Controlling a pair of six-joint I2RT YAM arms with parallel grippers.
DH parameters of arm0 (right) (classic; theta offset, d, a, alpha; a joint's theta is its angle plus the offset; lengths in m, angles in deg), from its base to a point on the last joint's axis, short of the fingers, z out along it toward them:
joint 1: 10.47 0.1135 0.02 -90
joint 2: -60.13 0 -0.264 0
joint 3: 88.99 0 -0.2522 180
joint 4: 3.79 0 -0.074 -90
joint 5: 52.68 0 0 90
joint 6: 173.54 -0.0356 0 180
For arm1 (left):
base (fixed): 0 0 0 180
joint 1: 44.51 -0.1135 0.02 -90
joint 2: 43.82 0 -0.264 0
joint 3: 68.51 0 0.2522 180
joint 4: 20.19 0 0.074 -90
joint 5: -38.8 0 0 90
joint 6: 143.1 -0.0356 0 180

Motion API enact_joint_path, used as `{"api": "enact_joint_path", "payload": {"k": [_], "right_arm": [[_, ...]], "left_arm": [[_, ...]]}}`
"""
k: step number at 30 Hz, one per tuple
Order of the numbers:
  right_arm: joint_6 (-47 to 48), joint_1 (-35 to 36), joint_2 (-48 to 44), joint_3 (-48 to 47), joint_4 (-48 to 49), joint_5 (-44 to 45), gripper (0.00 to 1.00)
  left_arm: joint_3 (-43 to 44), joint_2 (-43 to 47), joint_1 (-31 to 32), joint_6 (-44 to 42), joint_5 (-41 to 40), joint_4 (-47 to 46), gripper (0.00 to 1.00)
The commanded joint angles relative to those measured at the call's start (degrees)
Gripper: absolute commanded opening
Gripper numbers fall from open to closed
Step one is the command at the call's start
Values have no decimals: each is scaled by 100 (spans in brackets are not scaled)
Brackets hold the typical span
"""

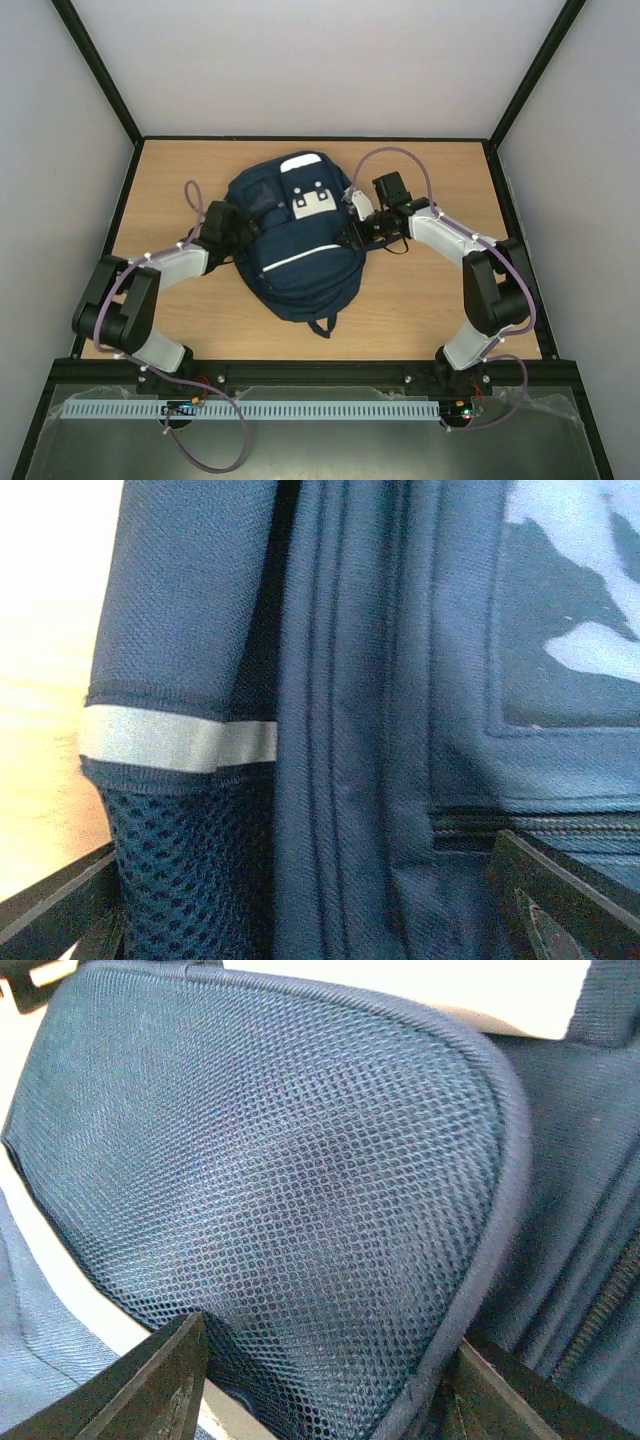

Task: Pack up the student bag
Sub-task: Zip the student bag at the center of the board.

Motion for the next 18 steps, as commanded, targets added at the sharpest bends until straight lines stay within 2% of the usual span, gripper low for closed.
{"api": "enact_joint_path", "payload": {"k": [1, 6, 12, 15, 18], "right_arm": [[294, -6, -6, 63, -576, -235, 61], [508, -6, -601, 182, -761, 586, 61], [899, -6, -1775, 1070, -403, 1445, 71], [980, -6, -2028, 1146, -500, 1719, 71], [1128, -6, -2014, 875, -915, 1453, 71]], "left_arm": [[674, -552, 497, -456, 683, -543, 93], [1256, -1204, 756, -627, 1066, -750, 89], [1956, -1858, 1076, -1058, 1220, -592, 87], [1906, -1619, 1097, -1225, 934, -496, 87], [1555, -961, 1100, -1459, 554, -455, 88]]}}
